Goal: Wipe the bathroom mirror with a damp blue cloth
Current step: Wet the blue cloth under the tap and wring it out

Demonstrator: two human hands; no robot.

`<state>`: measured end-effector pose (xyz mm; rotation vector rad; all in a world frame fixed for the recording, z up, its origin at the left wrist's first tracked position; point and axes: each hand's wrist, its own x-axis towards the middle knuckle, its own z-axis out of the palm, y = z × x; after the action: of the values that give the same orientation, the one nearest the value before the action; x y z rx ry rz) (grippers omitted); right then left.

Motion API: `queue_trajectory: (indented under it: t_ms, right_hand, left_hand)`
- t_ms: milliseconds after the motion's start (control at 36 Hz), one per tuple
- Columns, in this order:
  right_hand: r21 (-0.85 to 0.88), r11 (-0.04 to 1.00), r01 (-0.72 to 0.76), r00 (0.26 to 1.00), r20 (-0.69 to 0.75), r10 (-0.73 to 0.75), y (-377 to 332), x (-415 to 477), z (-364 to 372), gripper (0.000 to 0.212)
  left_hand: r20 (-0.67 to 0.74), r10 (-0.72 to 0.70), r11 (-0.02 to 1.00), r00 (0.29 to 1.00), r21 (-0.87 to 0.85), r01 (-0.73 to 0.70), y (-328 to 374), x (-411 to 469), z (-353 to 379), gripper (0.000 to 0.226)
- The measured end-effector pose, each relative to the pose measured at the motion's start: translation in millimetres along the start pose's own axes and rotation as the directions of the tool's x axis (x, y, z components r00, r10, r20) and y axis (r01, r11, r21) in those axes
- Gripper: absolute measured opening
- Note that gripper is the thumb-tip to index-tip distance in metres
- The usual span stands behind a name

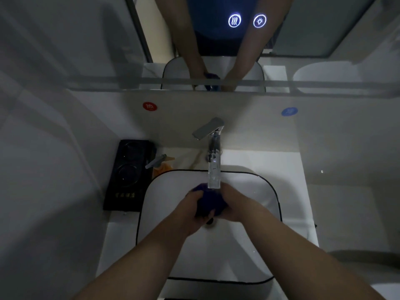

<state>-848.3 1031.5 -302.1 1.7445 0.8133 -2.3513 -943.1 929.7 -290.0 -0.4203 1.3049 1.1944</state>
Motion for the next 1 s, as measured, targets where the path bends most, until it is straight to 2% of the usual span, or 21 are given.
queue_trajectory:
  t_ms: [83,139,222,333,417,500,556,583,639,694,750,806,861,917,944,1000]
  right_hand:
    - [0.011,0.989,-0.145,0.989,0.018,0.145,-12.6,-1.6,-4.4,0.040]
    - [0.072,0.979,-0.191,0.982,-0.001,0.191,-16.0,-5.6,-2.3,0.042]
    - [0.243,0.965,-0.100,0.992,-0.056,0.117,-16.8,-5.1,6.2,0.046]
    - [0.310,0.950,-0.039,0.995,-0.072,0.064,-6.9,-10.3,17.5,0.035]
    - [0.192,0.981,-0.014,0.992,-0.118,0.038,-1.6,-15.7,20.4,0.023]
    - [-0.071,0.997,0.032,0.956,-0.289,-0.051,-13.3,-28.7,16.4,0.017]
    - [-0.296,0.936,0.190,0.872,-0.387,-0.300,-27.5,-36.5,14.9,0.019]
    - [-0.399,0.869,0.293,0.788,-0.414,-0.455,-35.0,-40.0,16.0,0.021]
    - [-0.468,0.734,0.492,0.599,-0.430,-0.676,-50.4,-51.9,27.4,0.021]
    - [-0.547,0.560,0.622,0.455,-0.330,-0.827,-66.6,-64.8,43.7,0.016]
    - [-0.636,0.359,0.683,0.378,-0.113,-0.919,-79.2,-74.9,57.3,0.031]
    - [-0.702,0.224,0.676,0.388,0.080,-0.918,-84.7,-80.5,65.7,0.054]
    - [-0.771,0.138,0.621,0.446,0.204,-0.871,-79.7,-81.4,70.0,0.066]
    - [-0.858,-0.007,0.514,0.477,0.293,-0.828,-71.8,-75.9,71.2,0.072]
    - [-0.887,-0.050,0.460,0.523,0.316,-0.791,-69.7,-72.6,70.3,0.075]
    - [-0.921,-0.040,0.386,0.674,0.311,-0.670,-70.5,-70.6,68.3,0.084]
  left_hand:
    - [0.052,0.094,0.989,0.994,0.109,-0.099,-0.9,-9.5,-6.8,0.054]
    - [0.081,0.147,0.964,0.986,0.212,-0.161,0.1,-16.1,-10.0,0.063]
    - [0.037,0.182,0.953,0.983,0.242,-0.185,6.4,-21.0,-12.7,0.060]
    - [0.024,0.083,0.989,0.996,0.121,-0.085,9.2,-26.2,-31.7,0.045]
    - [-0.023,-0.014,1.000,1.000,-0.008,0.014,4.2,-29.3,-49.6,0.029]
    - [-0.065,-0.045,0.998,0.997,-0.044,0.043,0.7,-26.2,-61.4,0.027]
    - [-0.079,-0.031,0.999,0.996,0.015,0.033,0.3,-27.4,-65.7,0.034]
    - [-0.090,-0.019,0.998,0.996,0.058,0.024,0.1,-30.0,-67.2,0.036]
    - [-0.129,0.012,0.988,0.992,0.151,0.008,-1.0,-35.3,-70.3,0.036]
    - [-0.157,0.048,0.974,0.986,0.226,-0.012,-3.5,-39.5,-72.8,0.041]
    - [-0.170,0.064,0.966,0.983,0.258,-0.018,-5.9,-43.2,-74.9,0.041]
    - [-0.167,0.073,0.963,0.983,0.268,-0.026,-7.9,-48.2,-76.7,0.040]
    - [-0.148,0.076,0.959,0.986,0.283,-0.032,-8.1,-55.4,-77.0,0.043]
    - [-0.118,0.095,0.947,0.988,0.318,-0.053,-8.3,-62.9,-76.3,0.049]
    - [-0.106,0.107,0.939,0.989,0.337,-0.065,-8.7,-66.9,-76.0,0.053]
    - [-0.087,0.124,0.935,0.988,0.343,-0.087,-9.9,-73.4,-75.6,0.058]
